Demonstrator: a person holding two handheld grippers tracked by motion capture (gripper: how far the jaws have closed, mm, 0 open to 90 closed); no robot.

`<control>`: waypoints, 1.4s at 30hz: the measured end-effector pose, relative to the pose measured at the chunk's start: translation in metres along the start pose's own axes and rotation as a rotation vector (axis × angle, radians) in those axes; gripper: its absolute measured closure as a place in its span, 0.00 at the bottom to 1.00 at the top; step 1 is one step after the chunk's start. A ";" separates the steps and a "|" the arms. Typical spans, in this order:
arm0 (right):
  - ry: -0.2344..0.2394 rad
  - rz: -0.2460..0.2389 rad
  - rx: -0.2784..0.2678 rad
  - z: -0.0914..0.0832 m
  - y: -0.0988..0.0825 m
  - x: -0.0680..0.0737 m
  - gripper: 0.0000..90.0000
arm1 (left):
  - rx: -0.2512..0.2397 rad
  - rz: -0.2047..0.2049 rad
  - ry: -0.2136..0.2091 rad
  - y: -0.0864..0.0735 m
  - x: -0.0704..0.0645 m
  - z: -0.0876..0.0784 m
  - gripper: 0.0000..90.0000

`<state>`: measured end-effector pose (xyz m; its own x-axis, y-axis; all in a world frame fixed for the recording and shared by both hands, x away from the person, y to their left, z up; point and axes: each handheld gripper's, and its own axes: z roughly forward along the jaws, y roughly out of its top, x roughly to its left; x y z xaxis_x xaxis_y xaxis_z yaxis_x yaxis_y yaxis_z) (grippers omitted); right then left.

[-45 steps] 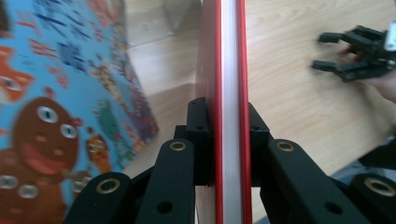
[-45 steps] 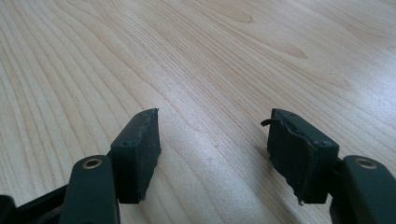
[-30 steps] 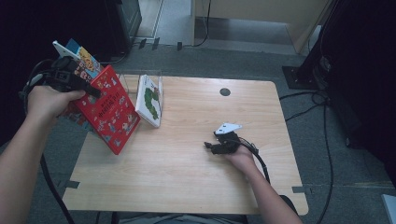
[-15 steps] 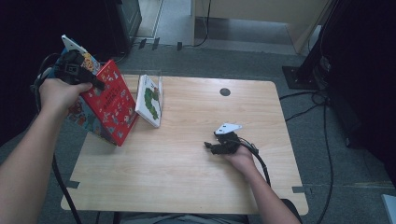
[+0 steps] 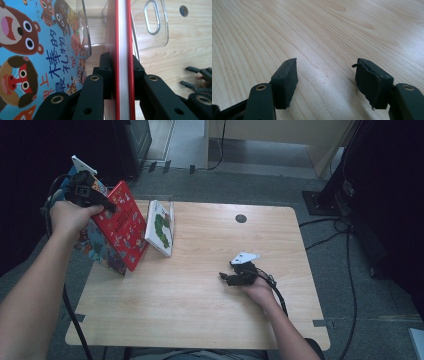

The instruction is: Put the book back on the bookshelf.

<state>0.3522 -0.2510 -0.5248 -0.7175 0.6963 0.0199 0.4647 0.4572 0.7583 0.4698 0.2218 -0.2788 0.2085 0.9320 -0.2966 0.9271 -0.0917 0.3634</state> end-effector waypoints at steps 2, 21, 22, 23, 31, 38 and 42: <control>0.000 -0.001 0.000 -0.001 0.000 0.000 0.38 | 0.023 0.010 0.005 0.000 0.000 0.000 0.87; -0.003 0.001 0.002 -0.003 -0.003 -0.001 0.38 | 0.156 0.042 -0.005 0.006 -0.003 0.015 0.87; -0.003 0.001 0.001 -0.003 -0.003 -0.001 0.38 | 0.155 0.033 -0.003 0.007 -0.001 0.014 0.87; -0.003 0.001 0.001 -0.003 -0.003 -0.001 0.38 | 0.152 0.021 -0.007 0.007 0.001 0.014 0.88; -0.004 0.003 0.001 -0.004 -0.003 -0.001 0.38 | 0.121 -0.028 -0.014 0.019 0.008 0.014 0.88; -0.003 0.003 0.001 -0.005 -0.004 -0.001 0.38 | 0.086 -0.058 -0.022 0.032 0.011 0.018 0.88; -0.013 0.012 0.002 -0.005 -0.004 0.001 0.38 | 0.073 -0.071 -0.016 0.040 0.014 0.020 0.88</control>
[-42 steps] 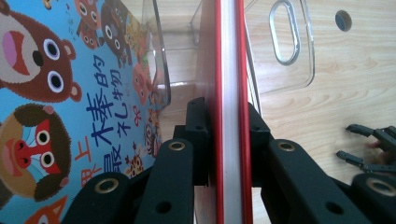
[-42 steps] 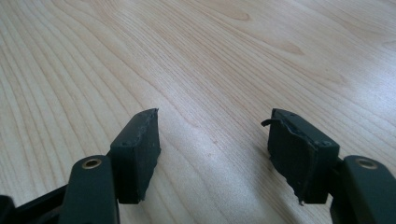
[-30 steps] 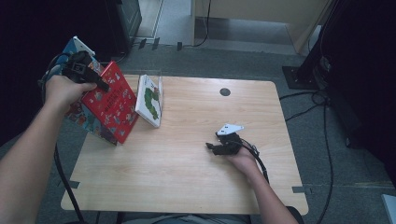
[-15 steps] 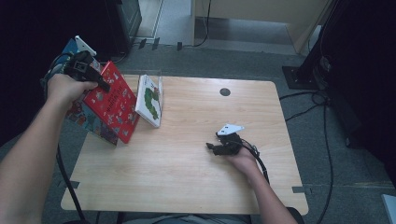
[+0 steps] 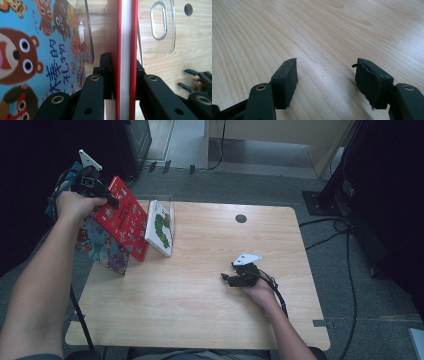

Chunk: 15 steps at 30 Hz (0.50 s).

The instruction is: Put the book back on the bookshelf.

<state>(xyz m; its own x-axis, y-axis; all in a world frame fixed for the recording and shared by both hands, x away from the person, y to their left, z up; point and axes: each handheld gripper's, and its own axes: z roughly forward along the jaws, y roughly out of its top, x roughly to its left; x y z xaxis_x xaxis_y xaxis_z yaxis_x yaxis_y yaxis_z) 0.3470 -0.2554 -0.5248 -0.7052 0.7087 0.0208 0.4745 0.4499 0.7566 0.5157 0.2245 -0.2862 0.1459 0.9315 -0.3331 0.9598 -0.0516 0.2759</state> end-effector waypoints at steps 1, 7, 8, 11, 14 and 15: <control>-0.003 0.001 -0.001 0.000 0.000 0.000 0.38 | -0.006 -0.003 0.001 0.002 0.000 0.000 0.88; -0.012 0.007 -0.005 -0.003 -0.003 0.006 0.38 | -0.030 -0.010 -0.017 0.012 0.005 -0.002 0.88; -0.009 0.004 -0.002 -0.004 -0.004 0.007 0.38 | -0.038 -0.015 -0.017 0.014 0.005 -0.002 0.88; -0.011 0.007 -0.002 -0.006 -0.006 0.010 0.38 | -0.049 -0.017 -0.017 0.018 0.006 0.002 0.88; -0.013 0.009 -0.002 -0.008 -0.007 0.010 0.38 | -0.050 -0.018 -0.019 0.021 0.006 0.009 0.88; -0.011 0.009 -0.002 -0.008 -0.008 0.010 0.37 | -0.052 -0.017 -0.020 0.021 0.007 0.010 0.88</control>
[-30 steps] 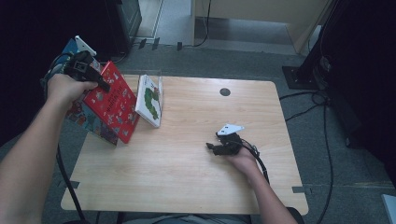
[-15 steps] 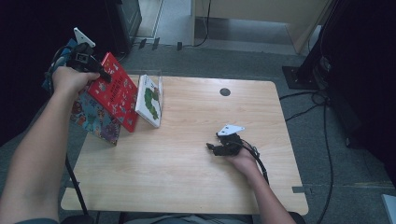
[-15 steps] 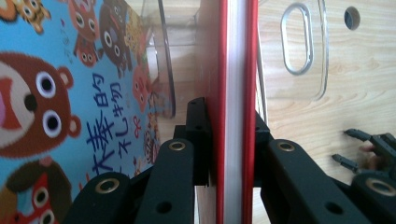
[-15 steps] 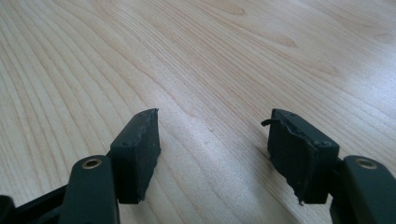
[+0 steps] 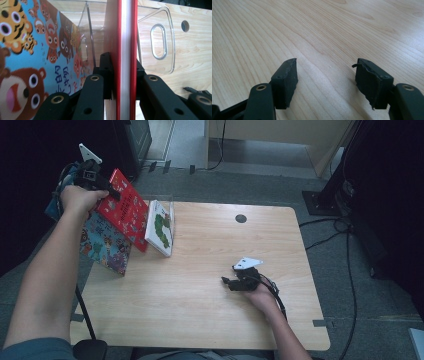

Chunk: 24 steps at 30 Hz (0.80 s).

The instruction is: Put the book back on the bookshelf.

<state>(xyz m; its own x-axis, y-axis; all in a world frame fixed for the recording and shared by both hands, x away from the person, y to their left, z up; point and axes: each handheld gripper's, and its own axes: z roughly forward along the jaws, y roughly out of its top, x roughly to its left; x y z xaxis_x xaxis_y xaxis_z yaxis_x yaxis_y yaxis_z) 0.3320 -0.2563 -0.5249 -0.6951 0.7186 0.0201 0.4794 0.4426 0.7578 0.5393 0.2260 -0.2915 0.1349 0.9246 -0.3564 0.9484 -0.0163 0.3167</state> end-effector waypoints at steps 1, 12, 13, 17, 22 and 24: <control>0.001 -0.002 -0.001 0.000 0.000 0.000 0.37 | 0.001 -0.001 -0.003 0.000 0.001 0.002 0.88; 0.005 0.000 0.002 -0.002 -0.002 -0.001 0.37 | 0.005 0.002 0.010 0.000 0.005 0.007 0.82; 0.006 -0.001 0.003 -0.002 -0.002 -0.001 0.37 | 0.003 0.001 0.009 0.000 0.005 0.006 0.79; 0.007 -0.002 0.003 -0.002 -0.002 -0.002 0.36 | 0.008 0.005 0.009 -0.001 0.007 0.005 0.70; 0.008 -0.002 0.002 -0.002 -0.001 -0.002 0.36 | 0.009 -0.001 -0.006 -0.003 0.011 0.001 0.66; 0.008 -0.002 0.002 -0.002 -0.001 -0.002 0.36 | -0.002 -0.005 -0.012 -0.003 0.013 -0.004 0.65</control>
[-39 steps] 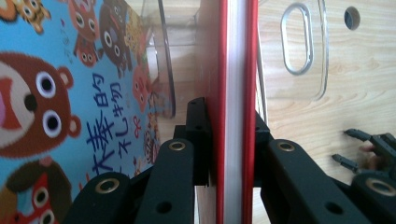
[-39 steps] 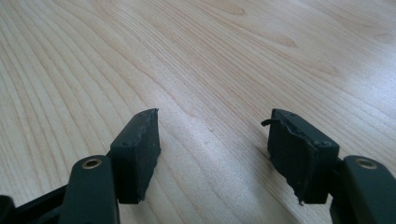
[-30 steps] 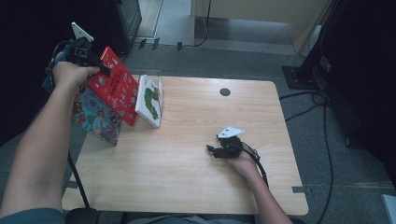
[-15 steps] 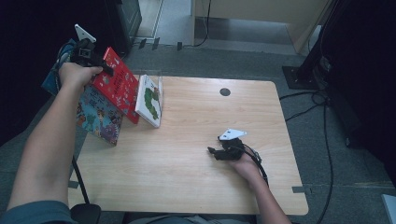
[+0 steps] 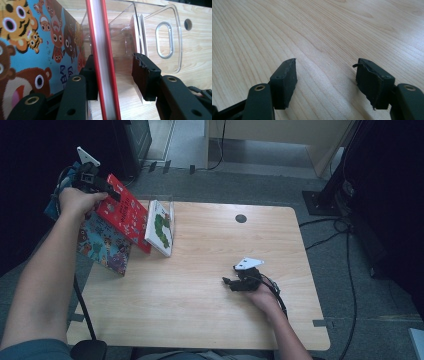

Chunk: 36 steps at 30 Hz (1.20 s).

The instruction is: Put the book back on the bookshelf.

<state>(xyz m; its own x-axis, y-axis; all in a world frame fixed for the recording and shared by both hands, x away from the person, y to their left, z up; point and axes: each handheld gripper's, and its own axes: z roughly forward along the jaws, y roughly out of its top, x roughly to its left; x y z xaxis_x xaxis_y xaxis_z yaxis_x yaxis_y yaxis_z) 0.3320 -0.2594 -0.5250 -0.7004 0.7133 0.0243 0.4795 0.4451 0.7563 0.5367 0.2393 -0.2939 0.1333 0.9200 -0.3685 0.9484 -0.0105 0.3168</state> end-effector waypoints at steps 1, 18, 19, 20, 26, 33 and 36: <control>0.000 -0.001 0.000 0.000 0.000 0.000 0.36 | -0.005 -0.001 -0.001 0.000 0.000 -0.003 0.65; 0.000 -0.002 0.000 0.000 0.000 0.000 0.36 | -0.065 0.018 0.016 -0.015 0.005 -0.044 0.59; 0.001 -0.003 0.001 0.000 0.000 -0.001 0.36 | -0.066 0.023 0.012 -0.017 0.005 -0.045 0.59; 0.002 -0.003 0.001 0.000 0.000 -0.001 0.36 | -0.069 0.028 0.007 -0.019 0.005 -0.047 0.59; 0.006 -0.008 0.007 -0.001 -0.001 -0.001 0.32 | -0.071 0.053 -0.011 -0.031 -0.008 -0.055 0.58; 0.012 -0.013 0.007 -0.002 -0.002 -0.002 0.30 | -0.091 0.107 -0.054 -0.044 -0.031 -0.059 0.55; 0.017 -0.019 0.008 -0.002 -0.002 -0.002 0.28 | -0.098 0.129 -0.072 -0.048 -0.040 -0.057 0.54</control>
<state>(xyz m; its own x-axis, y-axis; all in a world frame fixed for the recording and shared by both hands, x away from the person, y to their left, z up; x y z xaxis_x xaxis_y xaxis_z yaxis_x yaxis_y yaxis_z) 0.3313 -0.2626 -0.5254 -0.7183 0.6954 0.0211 0.4703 0.4630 0.7513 0.4696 0.2255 -0.2448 0.2754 0.8832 -0.3796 0.8901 -0.0851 0.4478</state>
